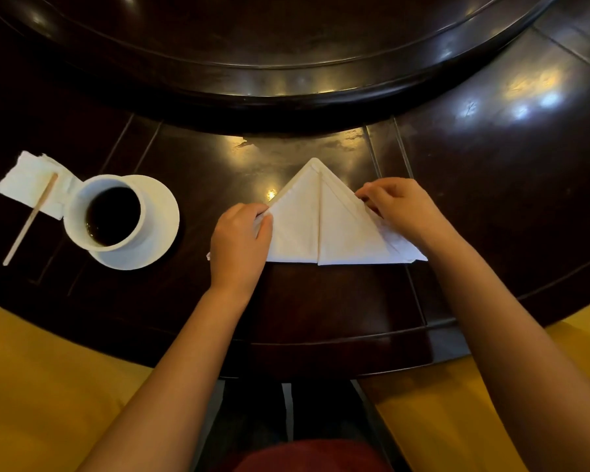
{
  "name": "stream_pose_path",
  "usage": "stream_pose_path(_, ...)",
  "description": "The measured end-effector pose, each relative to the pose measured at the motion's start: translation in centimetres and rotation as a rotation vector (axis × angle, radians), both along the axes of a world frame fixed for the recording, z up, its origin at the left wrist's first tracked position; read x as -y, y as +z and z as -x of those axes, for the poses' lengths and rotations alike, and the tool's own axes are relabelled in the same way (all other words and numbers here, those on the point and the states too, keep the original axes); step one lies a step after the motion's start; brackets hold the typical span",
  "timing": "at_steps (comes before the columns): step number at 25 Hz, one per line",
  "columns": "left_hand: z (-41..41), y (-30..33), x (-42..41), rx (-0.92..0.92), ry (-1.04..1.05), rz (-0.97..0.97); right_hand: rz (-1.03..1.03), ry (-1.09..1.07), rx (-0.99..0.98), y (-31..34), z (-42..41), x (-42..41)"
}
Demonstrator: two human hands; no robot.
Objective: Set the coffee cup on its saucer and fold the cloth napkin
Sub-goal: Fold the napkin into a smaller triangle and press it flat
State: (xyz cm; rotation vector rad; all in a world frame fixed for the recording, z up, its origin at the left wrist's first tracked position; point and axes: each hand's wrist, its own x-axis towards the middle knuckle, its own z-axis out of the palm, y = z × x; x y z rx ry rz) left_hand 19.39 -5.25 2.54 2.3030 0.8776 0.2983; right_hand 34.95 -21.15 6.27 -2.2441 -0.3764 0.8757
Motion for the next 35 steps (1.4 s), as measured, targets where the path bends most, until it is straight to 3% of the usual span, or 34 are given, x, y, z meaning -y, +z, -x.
stream_pose_path(3,0.1,-0.3,0.2,-0.001,0.006,-0.019,0.025,0.088,0.017,0.5,0.5,0.6)
stream_pose_path(8,0.1,-0.4,0.4,0.03,0.019,-0.043,-0.046,0.035,0.311,-0.3,1.5,0.2)
stream_pose_path(11,0.2,-0.6,0.7,-0.03,-0.002,-0.239,0.039,0.08,0.422,-2.0,1.3,0.1)
stream_pose_path(13,-0.3,-0.5,1.2,-0.067,-0.106,-0.347,0.083,0.13,0.549,-3.2,1.7,0.3)
stream_pose_path(17,-3.4,-0.8,2.9,-0.201,-0.546,-0.483,0.082,0.142,0.87,-4.0,2.5,0.6)
stream_pose_path(19,-4.5,-1.7,2.8,-0.286,-0.568,-0.504,0.119,0.148,0.969,-4.3,3.8,0.4)
stream_pose_path(25,-4.6,-2.8,2.6,-0.36,-0.546,-0.585,0.239,0.336,0.741,-6.4,6.3,-0.1)
stream_pose_path(29,-4.8,-2.8,2.4,-0.354,-0.554,-0.54,0.326,0.398,0.761,-6.4,4.8,2.1)
stream_pose_path(35,-4.9,-2.8,2.4,-0.346,-0.541,-0.5,0.519,0.144,0.625,-5.4,3.8,6.5)
